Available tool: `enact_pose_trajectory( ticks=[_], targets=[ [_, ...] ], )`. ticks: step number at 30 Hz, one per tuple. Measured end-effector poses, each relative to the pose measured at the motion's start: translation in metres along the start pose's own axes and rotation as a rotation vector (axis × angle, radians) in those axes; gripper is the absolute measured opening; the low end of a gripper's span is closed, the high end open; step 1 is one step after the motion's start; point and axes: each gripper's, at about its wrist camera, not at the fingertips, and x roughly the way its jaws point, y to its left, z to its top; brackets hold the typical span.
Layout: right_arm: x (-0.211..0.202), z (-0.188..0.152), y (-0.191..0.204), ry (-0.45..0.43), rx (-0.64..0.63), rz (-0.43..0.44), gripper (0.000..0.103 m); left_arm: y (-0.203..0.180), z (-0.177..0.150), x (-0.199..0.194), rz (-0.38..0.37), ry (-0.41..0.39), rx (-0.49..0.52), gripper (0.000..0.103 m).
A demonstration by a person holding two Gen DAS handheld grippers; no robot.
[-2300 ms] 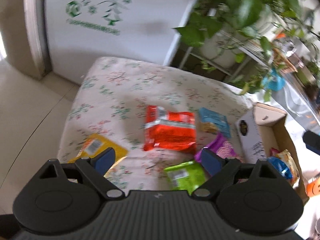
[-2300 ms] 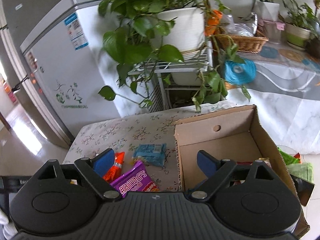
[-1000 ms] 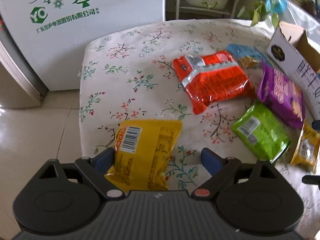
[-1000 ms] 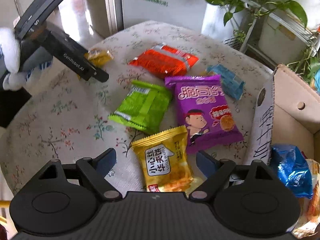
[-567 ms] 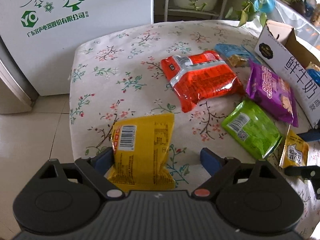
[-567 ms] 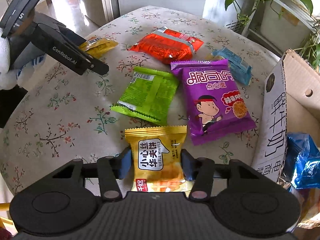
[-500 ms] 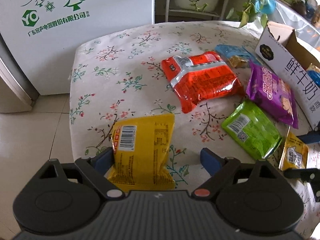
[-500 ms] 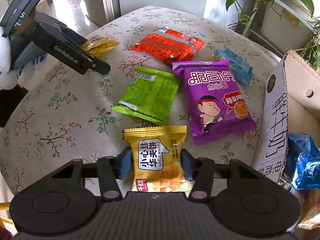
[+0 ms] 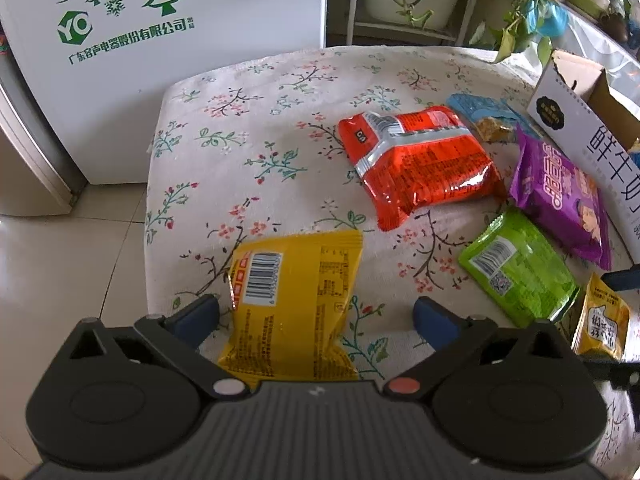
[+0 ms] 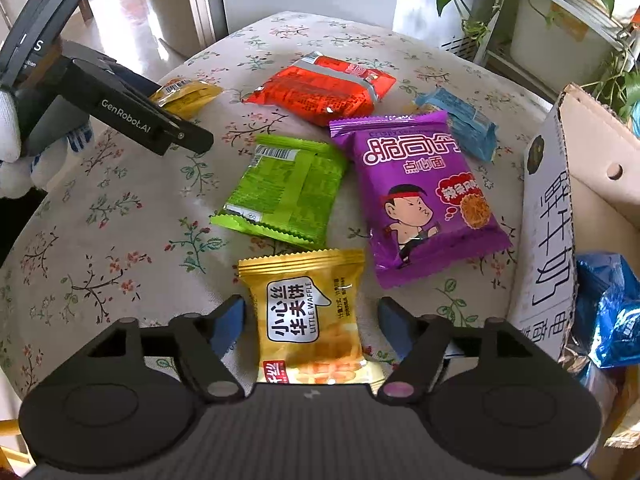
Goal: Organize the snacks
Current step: 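Grasp the yellow packet with the left tool while the right tool grasps the yellow waffle packet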
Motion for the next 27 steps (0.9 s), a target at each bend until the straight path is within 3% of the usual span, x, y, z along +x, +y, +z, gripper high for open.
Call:
enact_pose_trajectory(
  ticks=[3, 21, 24, 27],
  targets=[
    [0.0050, -0.0016, 0.0046, 0.017, -0.009, -0.012, 0.103, 0.0000, -0.0012, -0.0006, 0.000, -0.009, -0.001, 0.103],
    [0.0094, 0.0024, 0.0018, 0.062, 0.007, -0.005, 0.103, 0.0000, -0.0030, -0.0031, -0.003, -0.030, 0.011, 0.102],
    [0.0076, 0.0028, 0.0013, 0.060, 0.013, -0.004, 0.100, 0.0000, -0.0031, -0.0049, -0.005, -0.028, 0.012, 0.097],
    [0.0031, 0.0036, 0.0020, 0.049, 0.004, -0.007, 0.087, -0.0015, -0.0025, -0.0096, -0.002, -0.038, 0.012, 0.083]
  ],
)
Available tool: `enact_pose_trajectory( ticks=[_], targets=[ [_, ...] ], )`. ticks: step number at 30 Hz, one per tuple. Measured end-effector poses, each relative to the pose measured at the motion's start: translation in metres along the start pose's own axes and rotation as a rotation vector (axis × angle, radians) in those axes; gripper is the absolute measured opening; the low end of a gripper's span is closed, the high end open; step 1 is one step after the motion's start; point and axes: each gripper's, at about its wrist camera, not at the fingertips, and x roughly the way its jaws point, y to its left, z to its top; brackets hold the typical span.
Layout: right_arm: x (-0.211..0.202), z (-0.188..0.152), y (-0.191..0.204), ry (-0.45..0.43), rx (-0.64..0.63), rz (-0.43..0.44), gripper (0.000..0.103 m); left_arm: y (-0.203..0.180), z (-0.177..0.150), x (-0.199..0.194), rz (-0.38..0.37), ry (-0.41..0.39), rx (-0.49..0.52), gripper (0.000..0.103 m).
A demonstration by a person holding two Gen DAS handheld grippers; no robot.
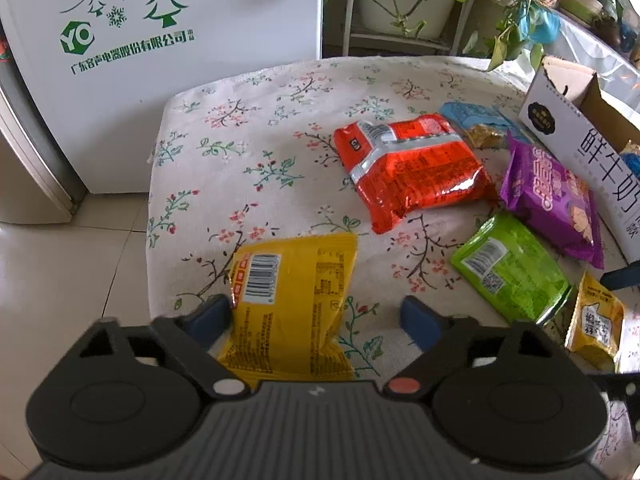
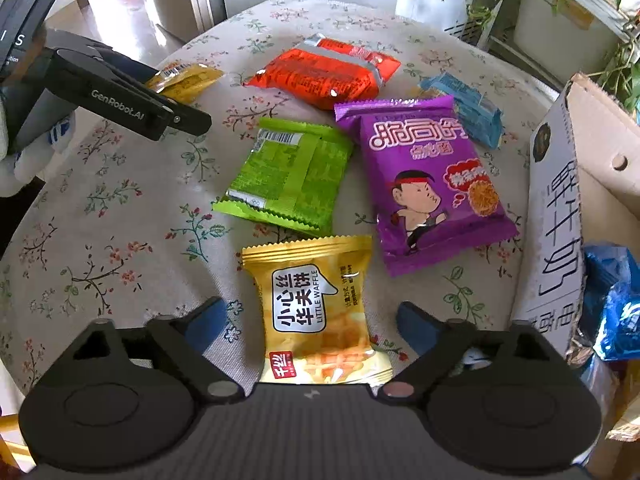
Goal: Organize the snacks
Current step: 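Grasp the yellow packet with the left tool while the right tool grasps the yellow waffle packet, then carry both yellow packets into the cardboard box and open both tools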
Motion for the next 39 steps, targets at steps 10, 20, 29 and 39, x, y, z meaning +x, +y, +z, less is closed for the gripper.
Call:
enact_pose_trajectory(
  ticks=[10, 20, 29, 39],
  targets=[
    [-0.015, -0.002, 0.000, -0.024, 0.032, -0.037, 0.056, 0.003, -0.008, -0.016, 0.010, -0.005, -0.098, 0.050],
    [-0.052, 0.000, 0.000, -0.142, 0.146, -0.027, 0.056, 0.000, -0.028, -0.047, 0.008, -0.075, -0.227, 0.050],
    [-0.089, 0.010, 0.002, -0.291, 0.250, -0.002, 0.056, -0.012, -0.046, -0.065, 0.003, -0.124, -0.279, 0.050],
    [-0.095, 0.027, 0.001, -0.348, 0.253, 0.012, 0.056, -0.025, -0.055, -0.069, -0.015, -0.132, -0.321, 0.050]
  ],
)
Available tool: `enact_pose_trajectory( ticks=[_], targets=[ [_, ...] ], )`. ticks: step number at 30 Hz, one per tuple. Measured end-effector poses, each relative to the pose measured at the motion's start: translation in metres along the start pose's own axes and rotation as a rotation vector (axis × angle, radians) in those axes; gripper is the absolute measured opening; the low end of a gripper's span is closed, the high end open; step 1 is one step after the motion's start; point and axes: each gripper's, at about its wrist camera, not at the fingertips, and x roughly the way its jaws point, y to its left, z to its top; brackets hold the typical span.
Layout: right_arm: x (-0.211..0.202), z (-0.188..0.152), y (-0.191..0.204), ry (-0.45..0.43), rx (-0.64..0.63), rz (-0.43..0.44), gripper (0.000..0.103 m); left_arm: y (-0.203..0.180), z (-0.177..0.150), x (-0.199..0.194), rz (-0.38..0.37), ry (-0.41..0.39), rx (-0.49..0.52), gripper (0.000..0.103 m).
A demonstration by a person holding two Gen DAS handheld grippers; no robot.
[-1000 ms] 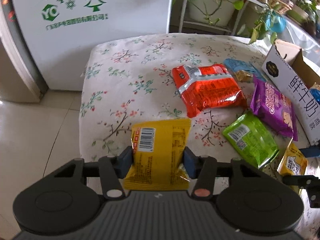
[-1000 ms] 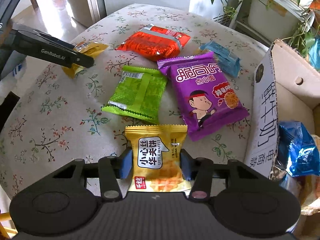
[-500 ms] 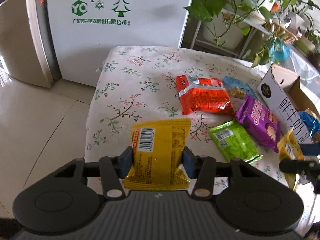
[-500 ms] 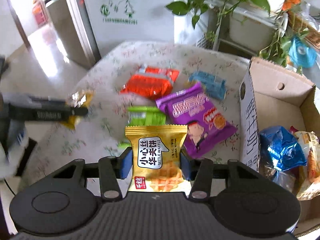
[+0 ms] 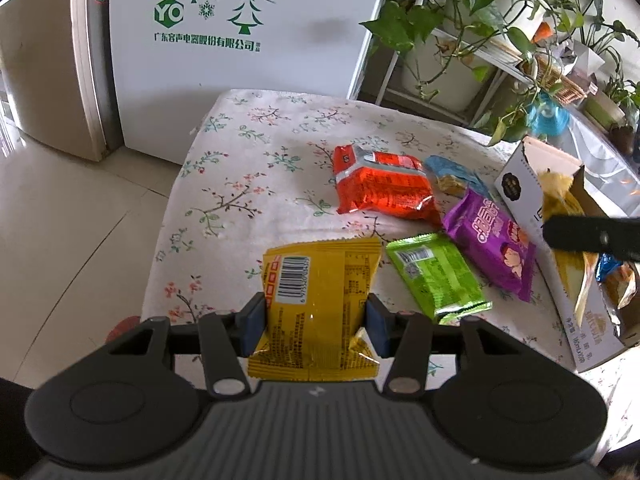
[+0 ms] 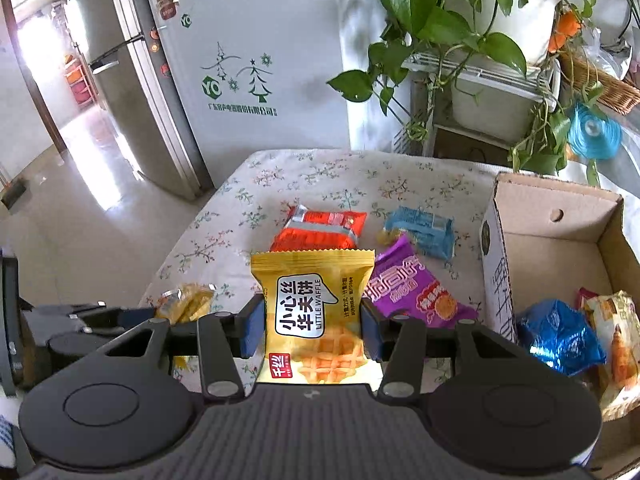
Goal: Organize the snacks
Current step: 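Carry both yellow packets into the cardboard box and open both tools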
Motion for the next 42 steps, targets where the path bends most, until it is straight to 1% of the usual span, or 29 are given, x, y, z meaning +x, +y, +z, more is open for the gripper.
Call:
enact_pose_trajectory(
  ticks=[8, 16, 26, 30, 35, 42],
  targets=[
    [-0.008, 0.009, 0.001, -0.041, -0.010, 0.019, 0.056, -0.013, 0.001, -0.003, -0.008, -0.010, -0.001, 0.050],
    [-0.025, 0.022, -0.014, -0.113, 0.011, 0.010, 0.056, -0.045, 0.015, -0.016, -0.071, -0.053, 0.030, 0.050],
    [-0.050, 0.027, -0.054, -0.181, 0.079, -0.037, 0.056, -0.097, 0.031, -0.022, -0.168, -0.078, 0.084, 0.050],
    [-0.060, 0.028, -0.074, -0.209, 0.127, -0.060, 0.056, -0.118, 0.038, -0.022, -0.209, -0.087, 0.098, 0.050],
    [-0.065, 0.028, -0.098, -0.221, 0.199, -0.081, 0.056, -0.148, 0.046, -0.022, -0.256, -0.099, 0.126, 0.050],
    [-0.074, 0.025, -0.119, -0.237, 0.247, -0.101, 0.056, -0.187, 0.053, -0.020, -0.303, -0.108, 0.171, 0.050]
  ],
)
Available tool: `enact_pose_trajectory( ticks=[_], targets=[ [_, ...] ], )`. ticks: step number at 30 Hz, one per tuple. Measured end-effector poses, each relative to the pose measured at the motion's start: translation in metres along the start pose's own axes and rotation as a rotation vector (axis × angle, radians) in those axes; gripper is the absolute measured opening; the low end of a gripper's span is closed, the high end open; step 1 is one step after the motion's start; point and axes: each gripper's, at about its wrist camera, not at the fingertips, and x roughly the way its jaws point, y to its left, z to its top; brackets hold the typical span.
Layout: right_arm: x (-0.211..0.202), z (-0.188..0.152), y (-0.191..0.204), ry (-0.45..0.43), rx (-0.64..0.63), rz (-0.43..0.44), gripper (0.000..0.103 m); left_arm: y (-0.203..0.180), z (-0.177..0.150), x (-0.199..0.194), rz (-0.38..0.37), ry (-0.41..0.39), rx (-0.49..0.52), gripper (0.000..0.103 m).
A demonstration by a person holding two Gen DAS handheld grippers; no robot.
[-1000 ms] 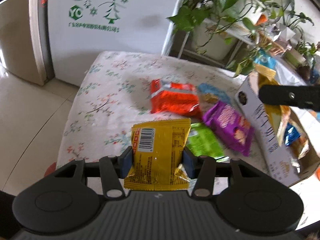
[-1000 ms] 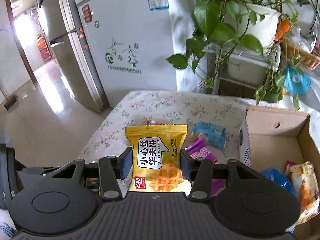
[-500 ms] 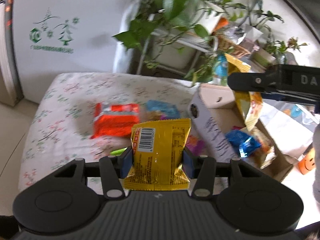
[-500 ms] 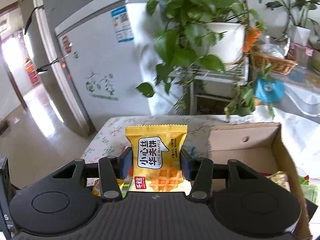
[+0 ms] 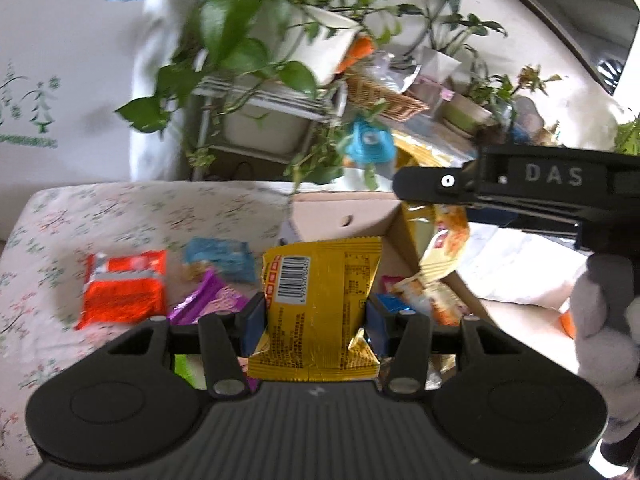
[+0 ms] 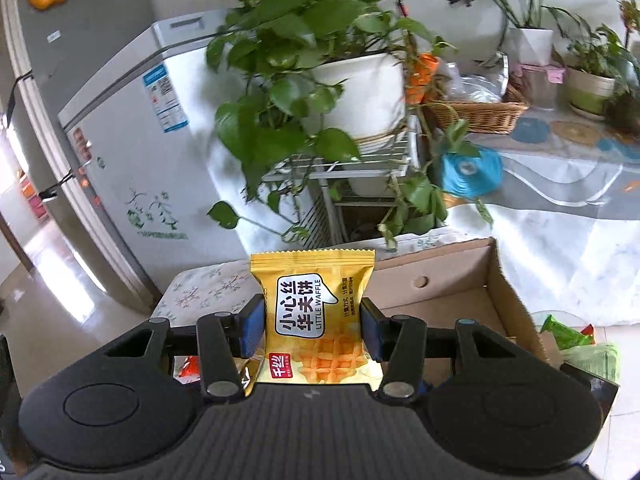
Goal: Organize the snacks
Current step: 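Carry both yellow packets into the cardboard box and open both tools, then withdraw both tools from the box toward the red and purple packets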
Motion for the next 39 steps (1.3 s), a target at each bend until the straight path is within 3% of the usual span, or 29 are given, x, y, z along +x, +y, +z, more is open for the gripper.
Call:
enact_pose_trajectory(
  ticks=[10, 23, 25, 26, 28, 39],
  targets=[
    [-0.008, 0.011, -0.042, -0.034, 0.108, -0.039, 0.056, -0.044, 0.002, 0.023, -0.067, 0.034, 0.060, 0.050],
    [0.008, 0.009, -0.068, 0.017, 0.166, -0.094, 0.056, -0.075, -0.009, 0.057, -0.110, 0.119, 0.105, 0.051],
    [0.012, 0.008, -0.071, 0.026, 0.179, -0.113, 0.057, -0.079, -0.009, 0.059, -0.103, 0.122, 0.117, 0.055],
    [0.012, 0.008, -0.072, 0.026, 0.182, -0.115, 0.057, -0.080, -0.009, 0.059, -0.099, 0.119, 0.121, 0.064],
    [0.012, 0.008, -0.073, 0.017, 0.198, -0.113, 0.068, -0.081, -0.008, 0.056, -0.089, 0.102, 0.125, 0.073],
    [0.008, 0.011, -0.068, -0.032, 0.246, -0.071, 0.095, -0.060, -0.002, 0.039, -0.064, 0.087, 0.122, 0.078]
  ],
)
